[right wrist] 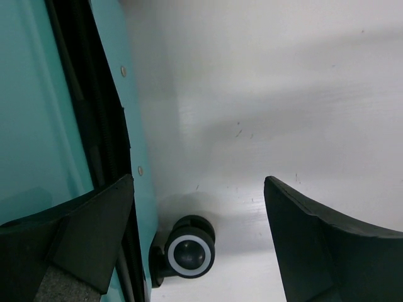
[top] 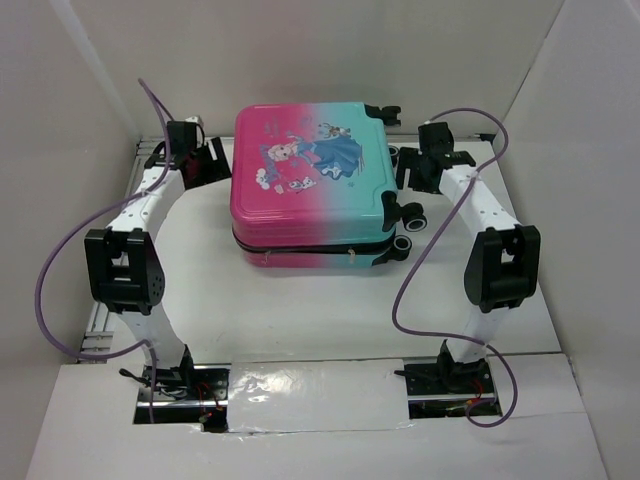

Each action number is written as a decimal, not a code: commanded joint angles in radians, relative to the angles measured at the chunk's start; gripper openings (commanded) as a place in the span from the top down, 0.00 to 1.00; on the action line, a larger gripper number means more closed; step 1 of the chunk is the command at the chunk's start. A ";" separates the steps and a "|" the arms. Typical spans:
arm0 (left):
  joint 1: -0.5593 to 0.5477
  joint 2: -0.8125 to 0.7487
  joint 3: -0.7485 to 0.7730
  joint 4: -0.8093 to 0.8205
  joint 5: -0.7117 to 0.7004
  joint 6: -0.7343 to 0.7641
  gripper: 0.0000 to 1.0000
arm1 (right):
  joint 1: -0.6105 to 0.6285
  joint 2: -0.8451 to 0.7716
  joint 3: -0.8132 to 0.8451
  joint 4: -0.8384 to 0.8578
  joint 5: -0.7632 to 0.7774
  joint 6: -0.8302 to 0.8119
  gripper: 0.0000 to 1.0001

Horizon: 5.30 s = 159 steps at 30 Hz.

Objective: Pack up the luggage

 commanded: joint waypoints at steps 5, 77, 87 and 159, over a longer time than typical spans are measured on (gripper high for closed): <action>-0.175 0.023 0.118 0.097 0.183 0.016 0.13 | 0.133 -0.074 0.055 0.155 -0.228 0.060 0.09; -0.618 -0.859 -0.980 0.390 -0.265 -0.131 0.14 | 0.652 -0.784 -0.980 0.629 0.238 0.185 0.36; -0.607 -0.771 -0.999 0.507 -0.236 -0.064 0.15 | 0.591 -0.697 -1.011 0.767 0.175 0.128 0.47; -0.667 -0.452 -0.956 0.806 -0.454 -0.010 1.00 | 0.647 -0.616 -0.996 0.867 0.264 0.077 1.00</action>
